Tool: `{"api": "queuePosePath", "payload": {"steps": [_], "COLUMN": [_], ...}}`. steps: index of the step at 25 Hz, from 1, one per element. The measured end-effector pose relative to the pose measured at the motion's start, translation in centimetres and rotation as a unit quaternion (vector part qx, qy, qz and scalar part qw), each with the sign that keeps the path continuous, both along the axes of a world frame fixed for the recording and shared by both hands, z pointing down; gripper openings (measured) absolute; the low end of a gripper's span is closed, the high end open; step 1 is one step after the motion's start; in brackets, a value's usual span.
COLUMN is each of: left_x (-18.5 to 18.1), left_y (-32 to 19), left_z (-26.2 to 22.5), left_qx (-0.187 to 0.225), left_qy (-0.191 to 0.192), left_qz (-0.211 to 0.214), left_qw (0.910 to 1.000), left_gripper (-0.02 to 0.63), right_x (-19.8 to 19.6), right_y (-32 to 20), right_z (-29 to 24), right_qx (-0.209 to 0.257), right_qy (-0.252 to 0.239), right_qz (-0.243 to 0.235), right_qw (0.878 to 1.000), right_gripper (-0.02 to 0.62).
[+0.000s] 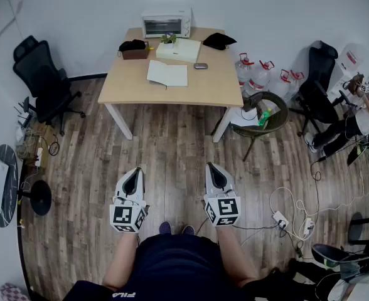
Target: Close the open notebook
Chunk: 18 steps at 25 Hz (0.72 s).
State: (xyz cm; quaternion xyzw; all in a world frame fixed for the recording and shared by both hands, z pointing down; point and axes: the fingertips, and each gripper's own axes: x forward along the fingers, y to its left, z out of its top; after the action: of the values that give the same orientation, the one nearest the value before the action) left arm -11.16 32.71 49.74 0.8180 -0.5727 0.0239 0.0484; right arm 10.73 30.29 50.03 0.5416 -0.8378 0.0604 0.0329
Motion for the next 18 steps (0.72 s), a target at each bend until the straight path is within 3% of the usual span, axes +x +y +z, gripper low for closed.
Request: {"api": "queuePosePath", "payload": {"steps": [18], "left_x": [0.07], "left_y": [0.27], "left_z": [0.66], "left_qx": [-0.013], "left_qy": [-0.006], "left_qz": [-0.005], "left_qw": [0.9999], "left_gripper": [-0.008], "right_x": [0.48], "right_y": [0.13], "right_z": [-0.54], "right_qx": [0.013], "right_qy": [-0.031], "right_qz": [-0.004], "right_qw": [0.999], "right_gripper": [0.008]}}
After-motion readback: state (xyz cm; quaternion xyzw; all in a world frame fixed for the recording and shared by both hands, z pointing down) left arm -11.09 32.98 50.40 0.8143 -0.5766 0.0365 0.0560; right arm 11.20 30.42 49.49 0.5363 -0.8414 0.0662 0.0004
